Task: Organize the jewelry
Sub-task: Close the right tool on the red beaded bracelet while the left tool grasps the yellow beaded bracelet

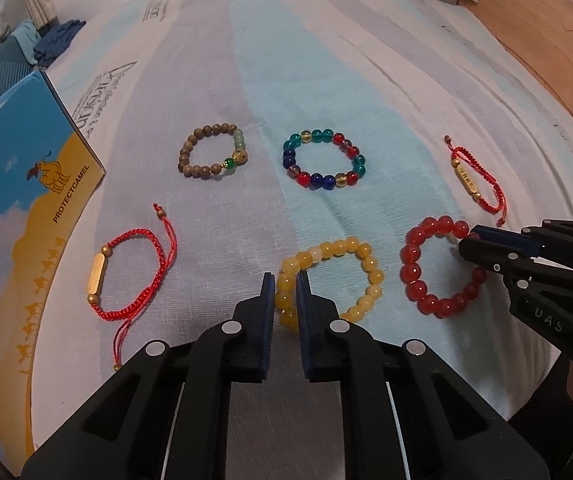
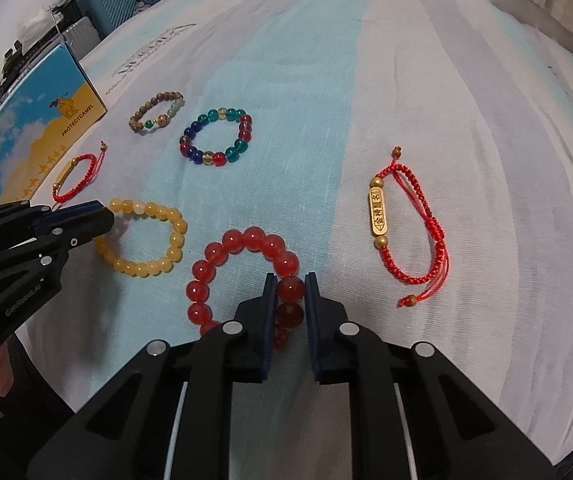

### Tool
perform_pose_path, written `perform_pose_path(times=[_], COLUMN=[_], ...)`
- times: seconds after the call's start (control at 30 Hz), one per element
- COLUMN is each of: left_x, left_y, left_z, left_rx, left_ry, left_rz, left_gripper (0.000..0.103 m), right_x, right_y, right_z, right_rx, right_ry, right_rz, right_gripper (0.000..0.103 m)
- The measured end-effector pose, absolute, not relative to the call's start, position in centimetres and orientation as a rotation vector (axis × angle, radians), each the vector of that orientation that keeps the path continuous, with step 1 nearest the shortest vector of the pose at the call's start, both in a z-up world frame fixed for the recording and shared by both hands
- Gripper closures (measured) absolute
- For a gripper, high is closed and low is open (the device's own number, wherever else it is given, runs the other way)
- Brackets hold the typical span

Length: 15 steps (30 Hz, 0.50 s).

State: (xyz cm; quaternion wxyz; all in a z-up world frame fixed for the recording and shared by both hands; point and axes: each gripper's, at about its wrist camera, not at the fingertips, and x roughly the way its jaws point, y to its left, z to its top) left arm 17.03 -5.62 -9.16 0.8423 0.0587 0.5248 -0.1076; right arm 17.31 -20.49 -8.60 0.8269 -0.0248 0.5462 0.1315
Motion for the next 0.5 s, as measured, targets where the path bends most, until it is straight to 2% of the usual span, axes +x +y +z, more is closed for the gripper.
perform_pose_path(times=[0.5], left_x=[16.8], left_y=[-5.8], left_z=[-6.4], left_rx=[0.132], left_ry=[1.065], left_rz=[-0.229], left_gripper=[0.094], right_x=[17.0], right_y=[-20.3], right_z=[-5.7], right_rx=[-0.05], right_ry=[1.107], right_rz=[0.289], right_gripper=[0.09])
